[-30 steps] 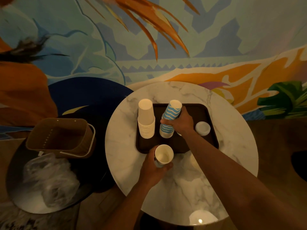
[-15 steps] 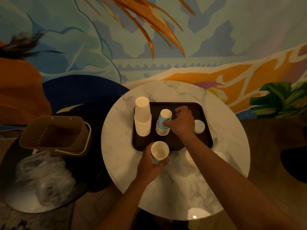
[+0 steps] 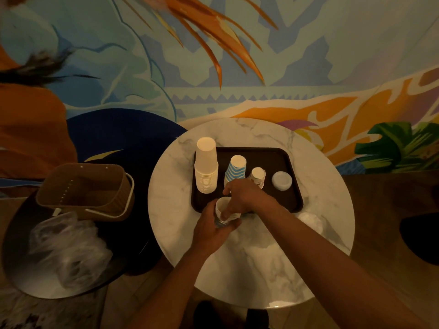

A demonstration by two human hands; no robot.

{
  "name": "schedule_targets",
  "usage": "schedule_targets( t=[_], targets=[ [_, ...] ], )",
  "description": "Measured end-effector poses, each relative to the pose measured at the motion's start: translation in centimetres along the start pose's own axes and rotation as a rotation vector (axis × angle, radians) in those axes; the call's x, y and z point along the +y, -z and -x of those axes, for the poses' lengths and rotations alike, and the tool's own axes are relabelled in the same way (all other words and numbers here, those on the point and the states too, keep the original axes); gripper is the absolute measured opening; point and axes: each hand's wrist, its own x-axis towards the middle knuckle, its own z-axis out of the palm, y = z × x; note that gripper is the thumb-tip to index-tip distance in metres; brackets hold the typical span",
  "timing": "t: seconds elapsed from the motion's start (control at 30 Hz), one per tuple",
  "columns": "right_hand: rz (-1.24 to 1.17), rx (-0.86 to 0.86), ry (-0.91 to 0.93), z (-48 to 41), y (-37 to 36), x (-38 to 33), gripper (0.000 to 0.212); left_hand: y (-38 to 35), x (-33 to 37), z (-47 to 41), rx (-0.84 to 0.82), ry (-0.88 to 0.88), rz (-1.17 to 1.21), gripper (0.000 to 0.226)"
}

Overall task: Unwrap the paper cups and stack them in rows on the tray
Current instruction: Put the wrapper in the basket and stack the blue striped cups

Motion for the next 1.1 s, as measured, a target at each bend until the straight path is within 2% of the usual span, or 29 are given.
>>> schedule_targets(
  t=[0.1, 0.33, 0.47, 0.63, 0.8, 1.0, 1.1],
  targets=[
    [-0.096, -0.05, 0.009, 0.5, 0.6, 0.2, 0.06, 0.5, -0.3, 0.4, 0.018, -0.031, 0.04, 0.1],
    [-0.169, -0.141, 0.004, 0.3, 2.0, 0.7, 0.062, 0.4, 0.5, 0.7, -0.035, -0.06, 0.104, 0.1],
    [-0.136, -0.124, -0.019, 0.0, 1.6, 1.1, 0.065, -0.1, 0.9, 0.4, -0.059, -0.065, 0.113, 0.097],
    [-0.134, -0.062, -0.032, 0.1, 2.3, 2.0, 0.059, -0.3, 1.0, 0.4, -0.06, -0.021, 0.128, 0.085],
    [-0.149, -0.094, -0.027, 0.2, 3.8, 3.0, 0.052, 0.1, -0.2, 0.5, -0.065, -0.049, 0.122, 0.094],
    [-0.324, -0.115, -0.048, -0.2, 5.7, 4.8, 0.067, 0.4, -0.3, 0.4, -0.049, -0.037, 0.051, 0.066],
    [-0.385, -0.07, -0.04, -0.3, 6.7, 5.4, 0.074, 0.4, -0.4, 0.2, -0.042, -0.01, 0.037, 0.07]
  ],
)
